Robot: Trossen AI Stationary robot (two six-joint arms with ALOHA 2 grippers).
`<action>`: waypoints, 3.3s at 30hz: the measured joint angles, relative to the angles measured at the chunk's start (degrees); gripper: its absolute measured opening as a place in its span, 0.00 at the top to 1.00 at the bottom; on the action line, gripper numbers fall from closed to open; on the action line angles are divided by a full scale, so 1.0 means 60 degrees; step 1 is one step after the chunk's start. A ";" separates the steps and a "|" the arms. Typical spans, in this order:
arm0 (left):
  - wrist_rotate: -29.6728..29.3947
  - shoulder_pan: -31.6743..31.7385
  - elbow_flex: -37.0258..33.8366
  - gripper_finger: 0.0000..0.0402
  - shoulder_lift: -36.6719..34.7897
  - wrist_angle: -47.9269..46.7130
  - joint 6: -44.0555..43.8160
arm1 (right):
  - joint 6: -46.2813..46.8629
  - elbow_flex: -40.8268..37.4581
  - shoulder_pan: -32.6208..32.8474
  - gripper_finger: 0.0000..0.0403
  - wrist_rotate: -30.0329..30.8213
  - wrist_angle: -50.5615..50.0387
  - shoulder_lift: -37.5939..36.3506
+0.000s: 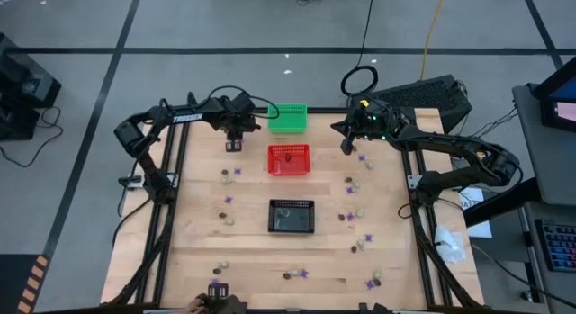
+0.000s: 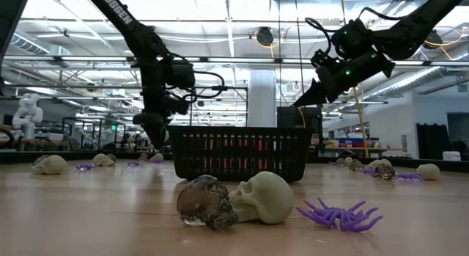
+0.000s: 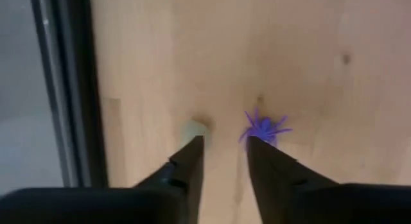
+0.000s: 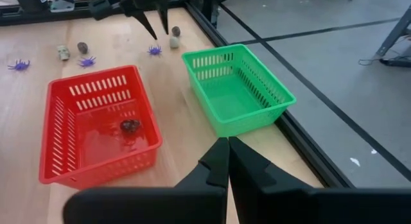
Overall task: Sort Halloween decoration
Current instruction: Put the white skull toy into the green basket, then put the violet spider toy into the black basket
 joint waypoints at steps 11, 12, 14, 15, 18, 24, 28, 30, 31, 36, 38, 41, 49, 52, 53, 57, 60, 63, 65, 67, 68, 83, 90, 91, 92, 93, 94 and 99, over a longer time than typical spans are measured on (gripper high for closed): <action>-0.0165 0.0981 0.0000 0.58 0.0593 0.0219 0.0093 | -0.0398 0.0000 0.0000 1.00 0.0002 0.0108 0.0000; -0.0162 0.1002 0.0000 0.58 0.0643 0.0331 0.0192 | -0.0413 0.0000 -0.0005 1.00 0.0004 0.0120 0.0000; -0.0121 0.1036 0.0000 0.58 0.0712 0.0558 0.0361 | -0.0452 0.0000 -0.0007 1.00 0.0004 0.0125 0.0000; -0.0055 0.1032 0.0000 0.58 0.0747 0.0632 0.0435 | -0.0480 0.0000 -0.0009 1.00 0.0004 0.0137 0.0000; 0.0278 0.1028 0.0000 0.58 0.0787 0.0727 0.0579 | -0.0626 0.0000 -0.0033 1.00 0.0007 0.0211 0.0000; 0.0657 0.1109 0.0000 0.58 0.0793 0.0799 0.0842 | -0.0697 0.0004 -0.0044 1.00 0.0008 0.0689 0.0000; 0.0977 0.1239 0.0009 0.61 0.1019 0.0753 0.0842 | -0.0837 0.0003 -0.0044 1.00 0.0011 0.0837 0.0000; 0.1183 0.1267 0.0041 0.65 0.1162 0.0741 0.0922 | -0.0872 0.0004 -0.0044 1.00 0.0011 0.0895 0.0000; 0.1276 0.1271 0.0040 0.67 0.1238 0.0746 0.1016 | -0.0875 0.0001 -0.0046 1.00 0.0011 0.0931 0.0000; 0.1322 0.1096 0.0040 0.80 0.1344 0.0788 0.1210 | -0.0875 0.0000 -0.0047 1.00 0.0011 0.0935 0.0000; 0.1325 0.1079 0.0036 0.85 0.1321 0.0804 0.1276 | -0.0846 0.0002 -0.0047 1.00 0.0011 0.0850 0.0000; 0.1399 0.1079 0.0028 0.89 0.1274 0.0888 0.1276 | -0.0699 0.0004 -0.0047 1.00 0.0011 0.0772 0.0000; 0.1565 0.0981 0.0951 0.90 0.0731 0.0199 0.0701 | -0.0653 0.0004 -0.0047 1.00 0.0011 0.0754 0.0000; 0.1584 0.0839 0.1560 0.90 0.0549 -0.0215 0.0007 | -0.0670 0.0004 -0.0047 1.00 0.0022 0.0833 0.0000; 0.1594 0.0766 0.1794 0.90 0.0549 -0.0413 -0.0302 | -0.0676 0.0003 -0.0047 1.00 0.0021 0.0857 0.0000; 0.1778 0.0346 0.2826 0.90 0.0492 -0.0518 -0.1690 | -0.0688 0.0004 -0.0047 1.00 0.0024 0.0911 0.0000; 0.1765 -0.0114 0.3456 0.90 0.0642 -0.0503 -0.2451 | -0.0690 0.0004 -0.0047 1.00 0.0025 0.0969 0.0000; 0.1695 -0.0552 0.4100 0.90 0.0967 -0.0493 -0.2816 | -0.0690 0.0004 -0.0047 1.00 0.0027 0.1037 0.0000; 0.1644 -0.0774 0.4560 0.90 0.1360 -0.0479 -0.2898 | -0.0664 0.0004 -0.0047 1.00 0.0029 0.1071 0.0000; 0.1532 -0.0891 0.5033 0.90 0.1900 -0.0529 -0.2991 | -0.0646 0.0004 -0.0047 1.00 0.0029 0.1067 0.0000; 0.1507 -0.0893 0.5321 0.90 0.2197 -0.0620 -0.3001 | -0.0646 0.0004 -0.0047 1.00 0.0029 0.1067 0.0000; 0.1177 -0.0310 0.8717 0.90 0.5437 -0.2859 -0.2998 | -0.0651 0.0004 -0.0047 1.00 0.0037 0.1027 0.0000; 0.1299 -0.0299 0.8728 0.80 0.5442 -0.2904 -0.2932 | -0.0682 0.0004 -0.0047 1.00 0.0038 0.1026 0.0000; 0.1299 -0.0320 0.8728 0.76 0.5442 -0.2852 -0.2928 | -0.0664 0.0004 -0.0047 1.00 0.0039 0.1025 0.0000; 0.1299 -0.0350 0.8728 0.72 0.5442 -0.2824 -0.2930 | -0.0660 0.0004 -0.0047 1.00 0.0038 0.1025 0.0000; 0.1299 -0.0373 0.8728 0.68 0.5442 -0.2822 -0.2932 | -0.0660 0.0004 -0.0047 1.00 0.0036 0.1025 0.0000; 0.1299 -0.0406 0.8728 0.65 0.5442 -0.2828 -0.2938 | -0.0660 0.0004 -0.0047 1.00 0.0036 0.1024 0.0000; 0.0835 -0.0578 0.8728 0.55 0.5403 -0.2854 -0.2943 | -0.0660 0.0004 -0.0047 1.00 0.0037 0.1024 0.0000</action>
